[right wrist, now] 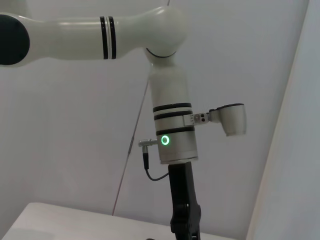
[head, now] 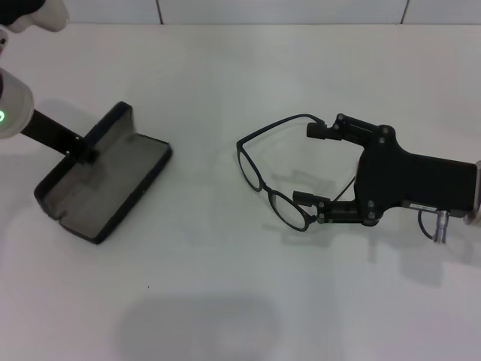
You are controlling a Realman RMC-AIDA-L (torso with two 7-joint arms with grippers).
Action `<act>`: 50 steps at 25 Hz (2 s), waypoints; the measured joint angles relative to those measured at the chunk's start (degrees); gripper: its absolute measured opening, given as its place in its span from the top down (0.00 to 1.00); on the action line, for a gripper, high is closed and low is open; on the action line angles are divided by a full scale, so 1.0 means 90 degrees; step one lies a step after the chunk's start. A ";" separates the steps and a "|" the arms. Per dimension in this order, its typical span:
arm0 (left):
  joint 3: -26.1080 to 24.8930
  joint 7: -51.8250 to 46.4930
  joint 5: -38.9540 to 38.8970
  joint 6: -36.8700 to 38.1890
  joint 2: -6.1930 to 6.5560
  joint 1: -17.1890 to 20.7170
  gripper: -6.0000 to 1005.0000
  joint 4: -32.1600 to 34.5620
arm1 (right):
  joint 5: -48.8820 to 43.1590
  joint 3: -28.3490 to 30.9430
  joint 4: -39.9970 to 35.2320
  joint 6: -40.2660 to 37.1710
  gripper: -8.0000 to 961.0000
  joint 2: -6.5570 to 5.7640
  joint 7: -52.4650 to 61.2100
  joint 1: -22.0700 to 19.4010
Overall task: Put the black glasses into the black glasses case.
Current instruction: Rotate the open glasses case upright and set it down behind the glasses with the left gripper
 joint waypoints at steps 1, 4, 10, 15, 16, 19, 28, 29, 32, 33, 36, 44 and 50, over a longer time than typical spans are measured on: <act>0.0001 0.0004 -0.0003 0.0000 0.0000 -0.0020 0.60 -0.0001 | 0.0000 0.0000 -0.0002 0.0000 0.13 0.0001 0.0000 -0.0008; 0.0044 0.0090 -0.0004 -0.0036 0.0001 -0.0075 0.70 -0.0012 | -0.0008 -0.0015 0.0009 -0.0001 0.13 0.0011 -0.0001 -0.0013; 0.0192 0.0339 0.0015 -0.0367 0.0014 -0.0298 0.80 -0.0078 | -0.0229 -0.0015 -0.0027 -0.0075 0.13 0.0031 -0.0001 -0.0021; 0.0793 0.1265 -0.0013 -0.1137 0.0009 -0.0603 0.80 -0.0219 | -0.0266 -0.0031 -0.0035 -0.0135 0.13 0.0090 -0.0010 -0.0006; 0.0901 0.1428 -0.0015 -0.1288 0.0009 -0.0677 0.80 -0.0301 | -0.0285 -0.0036 -0.0035 -0.0155 0.13 0.0106 -0.0033 -0.0003; 0.1170 0.2035 -0.0007 -0.1780 0.0000 -0.1143 0.81 -0.0983 | -0.0333 -0.0040 -0.0023 -0.0219 0.13 0.0161 -0.0200 -0.0026; 0.1246 0.3169 -0.0239 -0.2078 -0.0009 -0.2374 0.80 -0.2678 | -0.0326 -0.0022 -0.0002 -0.0336 0.13 0.0177 -0.0312 -0.0194; 0.1248 0.3280 -0.0321 -0.2048 -0.0009 -0.2426 0.80 -0.2726 | -0.0322 -0.0020 -0.0003 -0.0347 0.13 0.0178 -0.0317 -0.0216; 0.1266 0.3608 -0.0562 -0.1935 -0.0009 -0.2470 0.80 -0.2763 | -0.0301 -0.0015 0.0013 -0.0391 0.13 0.0178 -0.0323 -0.0268; 0.1297 0.3664 -0.0612 -0.1916 -0.0011 -0.2454 0.80 -0.2750 | -0.0293 -0.0013 0.0018 -0.0399 0.13 0.0178 -0.0323 -0.0285; 0.1510 0.3678 -0.0759 -0.1910 -0.0015 -0.2420 0.80 -0.2786 | -0.0285 -0.0010 0.0026 -0.0402 0.13 0.0181 -0.0323 -0.0311; 0.1703 0.3481 -0.0832 -0.1897 -0.0023 -0.2475 0.75 -0.2796 | -0.0293 -0.0009 0.0034 -0.0373 0.13 0.0215 -0.0318 -0.0337; 0.1696 0.3341 -0.0857 -0.1816 -0.0022 -0.2202 0.60 -0.2377 | -0.0280 -0.0010 0.0034 -0.0339 0.13 0.0230 -0.0281 -0.0351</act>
